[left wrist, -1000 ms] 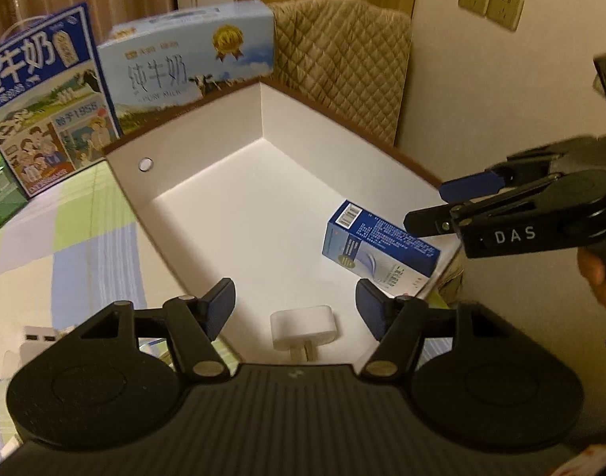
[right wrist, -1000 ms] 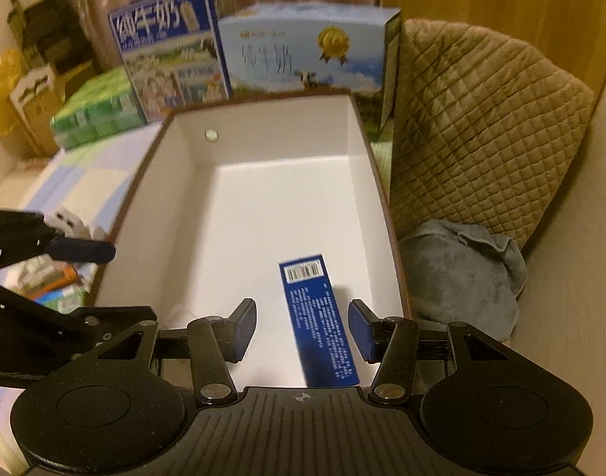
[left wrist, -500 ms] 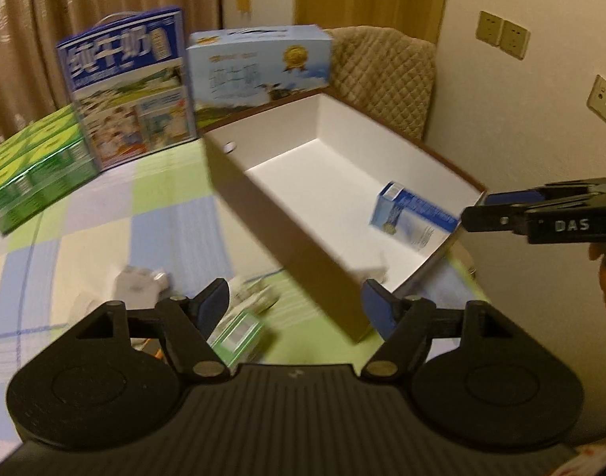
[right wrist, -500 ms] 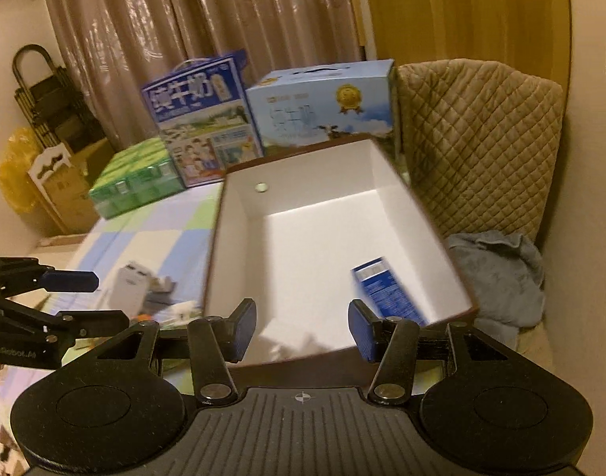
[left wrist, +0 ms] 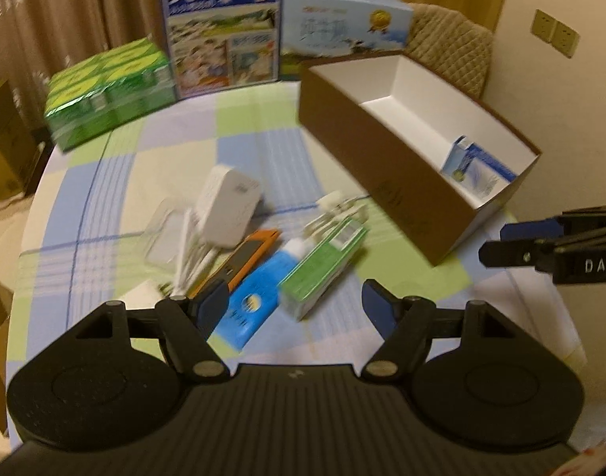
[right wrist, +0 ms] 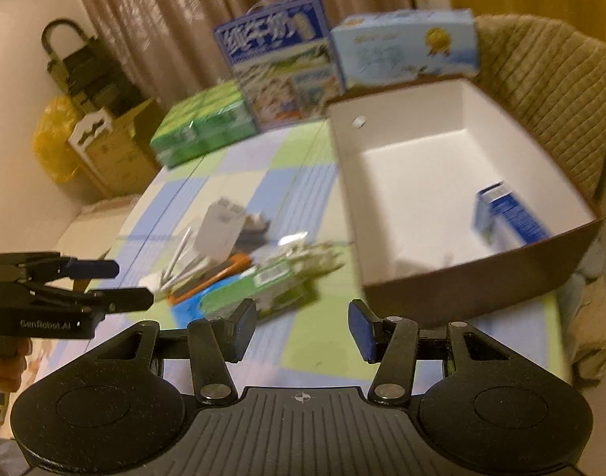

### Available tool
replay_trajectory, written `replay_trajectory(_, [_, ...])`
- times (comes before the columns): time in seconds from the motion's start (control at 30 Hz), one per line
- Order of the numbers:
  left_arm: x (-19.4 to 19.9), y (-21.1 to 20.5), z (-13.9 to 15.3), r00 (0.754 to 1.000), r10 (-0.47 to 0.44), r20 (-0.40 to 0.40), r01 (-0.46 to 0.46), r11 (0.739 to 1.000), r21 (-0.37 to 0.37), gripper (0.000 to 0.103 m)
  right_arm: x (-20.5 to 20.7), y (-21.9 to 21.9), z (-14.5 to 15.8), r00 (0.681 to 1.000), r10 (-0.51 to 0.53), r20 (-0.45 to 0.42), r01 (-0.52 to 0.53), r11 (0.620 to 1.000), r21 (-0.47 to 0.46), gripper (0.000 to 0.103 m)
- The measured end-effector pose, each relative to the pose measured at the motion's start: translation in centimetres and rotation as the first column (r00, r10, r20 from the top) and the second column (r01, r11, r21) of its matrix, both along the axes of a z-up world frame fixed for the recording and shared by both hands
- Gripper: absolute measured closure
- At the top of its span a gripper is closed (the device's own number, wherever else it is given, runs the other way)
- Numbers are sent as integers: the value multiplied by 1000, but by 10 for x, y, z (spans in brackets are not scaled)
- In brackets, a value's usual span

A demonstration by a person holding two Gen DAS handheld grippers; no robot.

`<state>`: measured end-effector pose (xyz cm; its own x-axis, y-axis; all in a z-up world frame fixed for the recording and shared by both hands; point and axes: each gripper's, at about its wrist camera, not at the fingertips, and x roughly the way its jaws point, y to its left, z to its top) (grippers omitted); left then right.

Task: Organize rigid objects
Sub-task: 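Withdraw the right gripper from the brown box back over the table, then grasp the green toothpaste box with the right gripper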

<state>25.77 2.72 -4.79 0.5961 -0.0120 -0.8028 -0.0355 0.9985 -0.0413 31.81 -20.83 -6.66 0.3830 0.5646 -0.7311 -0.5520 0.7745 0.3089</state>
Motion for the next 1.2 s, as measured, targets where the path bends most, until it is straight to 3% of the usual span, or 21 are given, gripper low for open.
replay_trajectory(0.47, [-27,64,-32,990,123,-68,-123,992,8,32,0,76,-44,994,28,-107,-37,995,-88,54])
replay_trajectory(0.8, [-33,98,-49,981,168,-98,-168,986,5,32,17,109,-64,984,-72,-164,51,991,-125,54])
replay_trajectory(1.03, [-32,116,-57,978,178,-109,-179,984,1,32,32,135,-73,950,-191,-247,166,979,-117,54])
replay_trajectory(1.2, [-29,128,-63,977,179,-117,-180,984,1,32,47,142,-83,878,-344,-332,326,939,-110,54])
